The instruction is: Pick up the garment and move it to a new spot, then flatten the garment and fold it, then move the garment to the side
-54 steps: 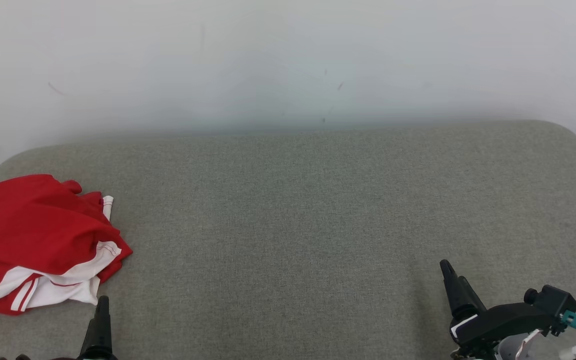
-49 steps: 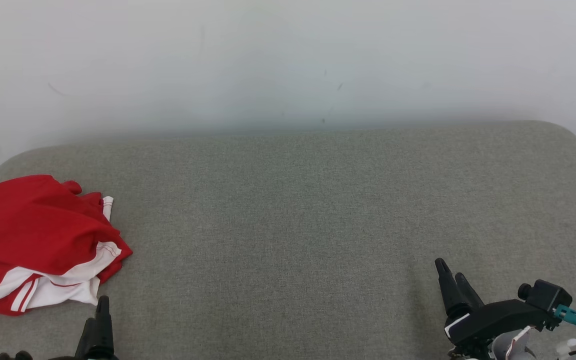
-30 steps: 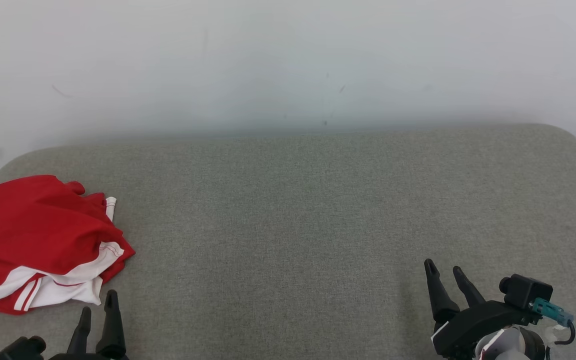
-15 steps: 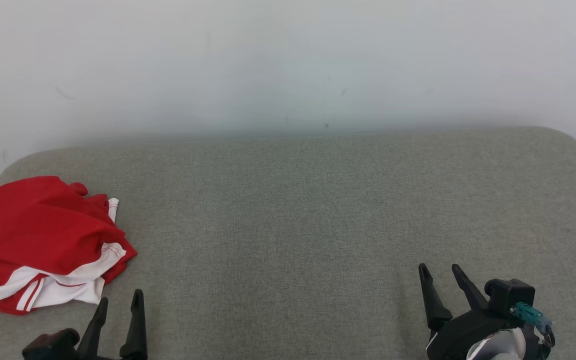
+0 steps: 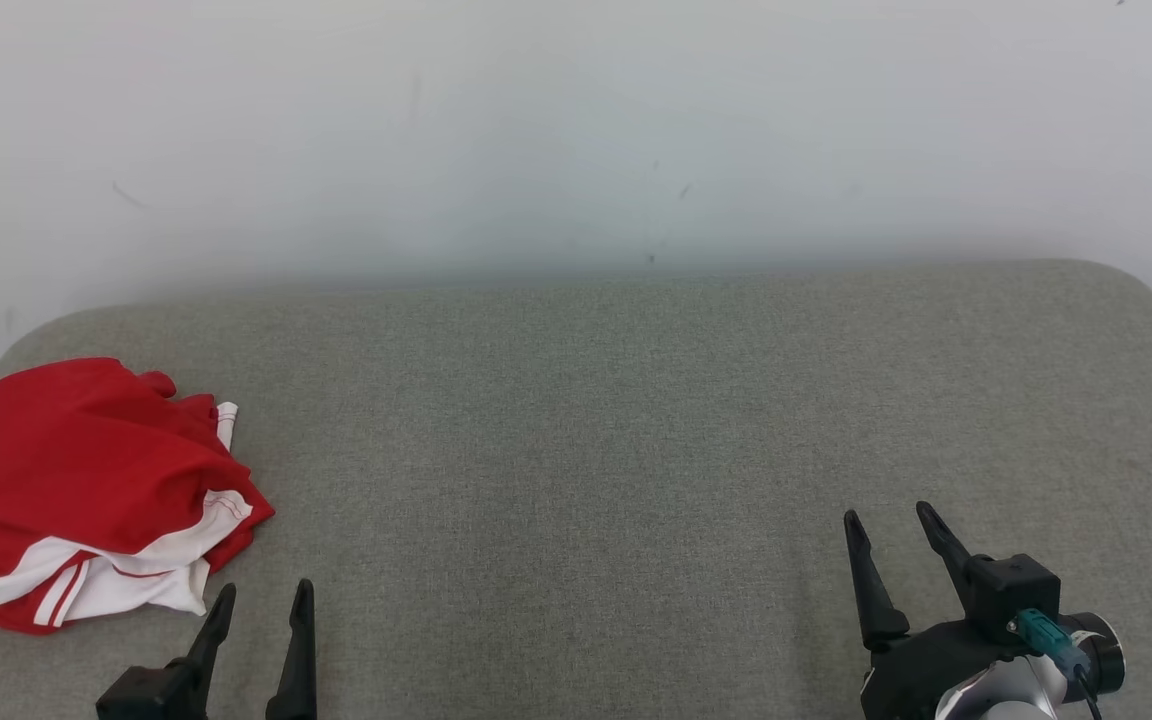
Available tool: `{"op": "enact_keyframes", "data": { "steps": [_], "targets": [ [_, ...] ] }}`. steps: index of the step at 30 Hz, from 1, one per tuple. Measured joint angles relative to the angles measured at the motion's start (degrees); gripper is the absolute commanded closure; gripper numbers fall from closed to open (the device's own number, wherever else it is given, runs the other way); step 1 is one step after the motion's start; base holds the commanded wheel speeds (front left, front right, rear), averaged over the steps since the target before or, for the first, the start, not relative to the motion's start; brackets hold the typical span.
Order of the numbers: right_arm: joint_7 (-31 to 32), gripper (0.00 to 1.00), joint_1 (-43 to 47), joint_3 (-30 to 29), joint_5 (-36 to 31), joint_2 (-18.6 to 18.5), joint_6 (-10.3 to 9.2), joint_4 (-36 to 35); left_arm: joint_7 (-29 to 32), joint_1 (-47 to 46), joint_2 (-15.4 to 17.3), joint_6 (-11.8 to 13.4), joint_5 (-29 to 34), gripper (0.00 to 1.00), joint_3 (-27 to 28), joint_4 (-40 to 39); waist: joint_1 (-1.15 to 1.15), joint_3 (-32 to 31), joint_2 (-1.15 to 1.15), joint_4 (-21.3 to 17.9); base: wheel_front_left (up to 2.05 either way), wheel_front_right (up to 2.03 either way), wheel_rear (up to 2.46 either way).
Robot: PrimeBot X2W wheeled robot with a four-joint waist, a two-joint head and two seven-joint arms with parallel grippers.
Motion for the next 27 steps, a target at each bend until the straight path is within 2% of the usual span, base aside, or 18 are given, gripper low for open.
{"op": "enact_keyframes", "data": {
  "steps": [9,19,23,27],
  "targets": [
    [0.14,0.00,0.50,-1.93,-1.05,0.35,-0.01,-0.77,0.63,0.03,-0.30,1.13,-0.02,0.00,1.43,0.96,0.00,-0.02,0.00,0.05,0.00,0.00,0.00],
    [1.13,0.00,1.62,-3.30,-1.60,0.79,-0.01,-2.37,1.25,-0.01,-0.05,1.09,-0.04,0.00,0.98,0.94,0.00,0.27,0.00,0.15,0.00,0.00,0.00],
    [1.66,0.00,3.37,-3.67,-1.69,0.16,-0.02,-2.80,2.04,-1.10,-0.71,0.52,0.41,0.00,-1.15,0.98,0.00,0.33,0.00,1.29,0.00,0.00,0.00],
    [2.55,0.00,3.26,-2.45,-1.70,0.32,-0.01,-3.05,2.10,-1.29,-0.29,0.60,1.64,0.00,-0.85,0.94,0.00,0.33,0.00,3.51,0.00,0.00,0.00]
  ]
}}
